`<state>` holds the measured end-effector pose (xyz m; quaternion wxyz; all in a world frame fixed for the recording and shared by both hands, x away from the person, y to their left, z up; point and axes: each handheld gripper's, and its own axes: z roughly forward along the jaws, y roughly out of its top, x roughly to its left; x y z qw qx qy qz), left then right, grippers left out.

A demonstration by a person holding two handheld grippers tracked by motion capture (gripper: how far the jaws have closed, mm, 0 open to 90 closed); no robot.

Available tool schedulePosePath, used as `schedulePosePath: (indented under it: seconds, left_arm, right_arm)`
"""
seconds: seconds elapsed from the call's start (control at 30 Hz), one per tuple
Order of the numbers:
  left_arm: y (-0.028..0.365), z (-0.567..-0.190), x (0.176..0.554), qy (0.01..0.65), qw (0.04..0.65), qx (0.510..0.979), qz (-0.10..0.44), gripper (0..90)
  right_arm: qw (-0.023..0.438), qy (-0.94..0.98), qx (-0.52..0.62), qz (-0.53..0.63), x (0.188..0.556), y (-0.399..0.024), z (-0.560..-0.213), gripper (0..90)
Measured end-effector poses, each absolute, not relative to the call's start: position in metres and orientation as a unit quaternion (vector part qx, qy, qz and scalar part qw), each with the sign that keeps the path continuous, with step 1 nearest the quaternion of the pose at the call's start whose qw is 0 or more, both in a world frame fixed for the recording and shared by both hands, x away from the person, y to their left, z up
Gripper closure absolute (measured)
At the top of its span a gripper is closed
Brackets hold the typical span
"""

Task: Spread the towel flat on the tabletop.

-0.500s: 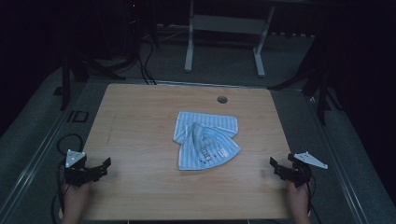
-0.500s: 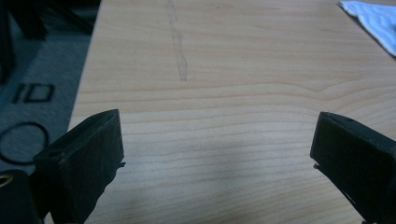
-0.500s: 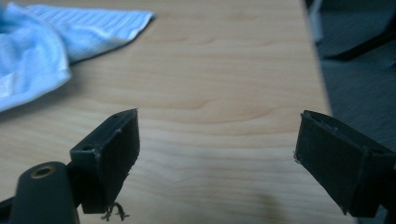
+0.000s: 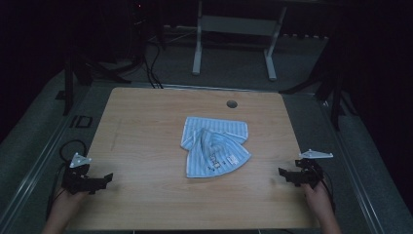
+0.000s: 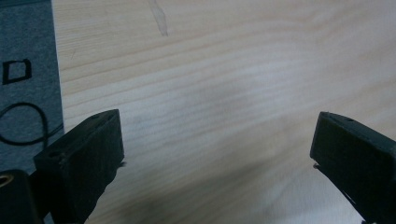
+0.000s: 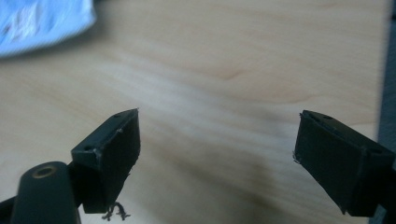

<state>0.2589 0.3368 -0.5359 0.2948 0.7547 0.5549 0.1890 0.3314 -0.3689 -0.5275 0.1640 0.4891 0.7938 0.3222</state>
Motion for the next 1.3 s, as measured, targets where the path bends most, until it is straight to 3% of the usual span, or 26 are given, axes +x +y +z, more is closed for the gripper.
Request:
schedulePosePath:
  seconds: [0.2,0.37,0.7,0.87,1.3]
  left_arm:
    - [0.332,-0.534,0.261,0.523,0.246,0.803,0.146,4.1]
    - [0.332,-0.529,0.264,0.530,0.248,0.801,0.126,4.0]
    - [0.328,-0.513,0.276,0.542,0.128,0.830,0.034,3.6]
    - [0.322,-0.516,0.277,0.535,0.084,0.841,0.014,3.7]
    - [0.318,-0.513,0.273,0.518,0.088,0.851,-0.003,3.8]
  right_arm:
    - [0.127,0.818,0.487,0.277,0.340,-0.372,-0.522,13.8]
    - [0.086,0.837,0.481,0.247,0.343,-0.370,-0.519,13.8]
    - [0.050,0.878,0.443,0.174,0.348,-0.359,-0.509,13.7]
    - [0.027,0.892,0.428,0.141,0.352,-0.353,-0.509,13.1]
    - [0.036,0.897,0.427,0.113,0.357,-0.354,-0.505,13.7]
